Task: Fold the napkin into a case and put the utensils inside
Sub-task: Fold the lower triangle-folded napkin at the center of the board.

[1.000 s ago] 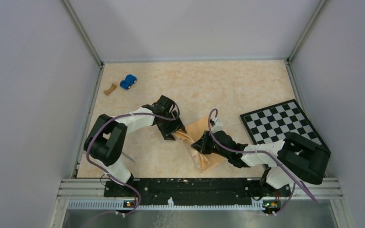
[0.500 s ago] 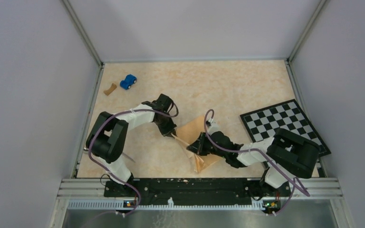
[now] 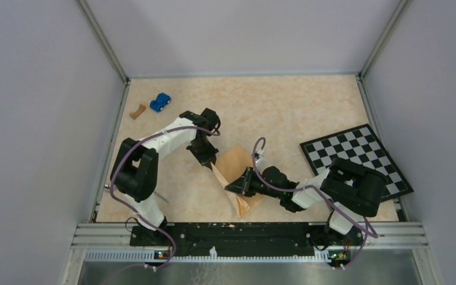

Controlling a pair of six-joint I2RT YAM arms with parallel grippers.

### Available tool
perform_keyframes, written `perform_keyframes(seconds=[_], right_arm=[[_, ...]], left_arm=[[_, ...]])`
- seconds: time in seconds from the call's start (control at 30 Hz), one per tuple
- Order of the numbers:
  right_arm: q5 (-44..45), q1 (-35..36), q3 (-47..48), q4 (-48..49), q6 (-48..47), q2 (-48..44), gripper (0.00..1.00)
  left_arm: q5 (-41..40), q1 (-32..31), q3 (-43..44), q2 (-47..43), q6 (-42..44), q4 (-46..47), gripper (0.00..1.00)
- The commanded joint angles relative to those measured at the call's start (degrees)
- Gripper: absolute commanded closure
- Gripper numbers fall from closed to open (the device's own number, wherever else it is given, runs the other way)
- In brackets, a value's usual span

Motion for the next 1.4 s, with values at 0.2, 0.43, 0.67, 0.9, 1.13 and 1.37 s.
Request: perform_keyframes(seconds=[0.2, 0.43, 0.67, 0.9, 1.13, 1.37], right_arm=[[-6.26, -6.47, -3.76, 0.87, 0.30, 3.04, 1.00], [-7.64, -7.40, -3.74, 3.56, 0.31, 6.53, 1.00], [-7.92, -8.67, -3.24, 2.36, -0.90, 6.34, 1.00], [-8.46, -9.67, -1.58, -1.18, -4.45, 5.39, 1.00], [-8.42, -10.06, 0.02, -4.61, -6.02, 4.15, 1.00], [-7.57, -10.13, 1.14, -7.66, -6.98, 2.67, 1.00]], left_arm=[[-5.80, -0.64, 10.36, 14.14, -4.53, -7.57, 1.00], [-5.72, -0.81, 13.91, 18.98, -2.67, -8.76, 0.88], [-4.77, -1.07, 15.48, 13.95, 6.67, -3.33, 0.22], [-0.26, -1.22, 1.94, -7.41, 24.14, 18.40, 0.01], [-0.70, 0.27, -17.87, -29.42, 28.48, 33.71, 0.19], [1.19, 1.41, -28.25, -34.00, 23.26, 30.53, 0.75]])
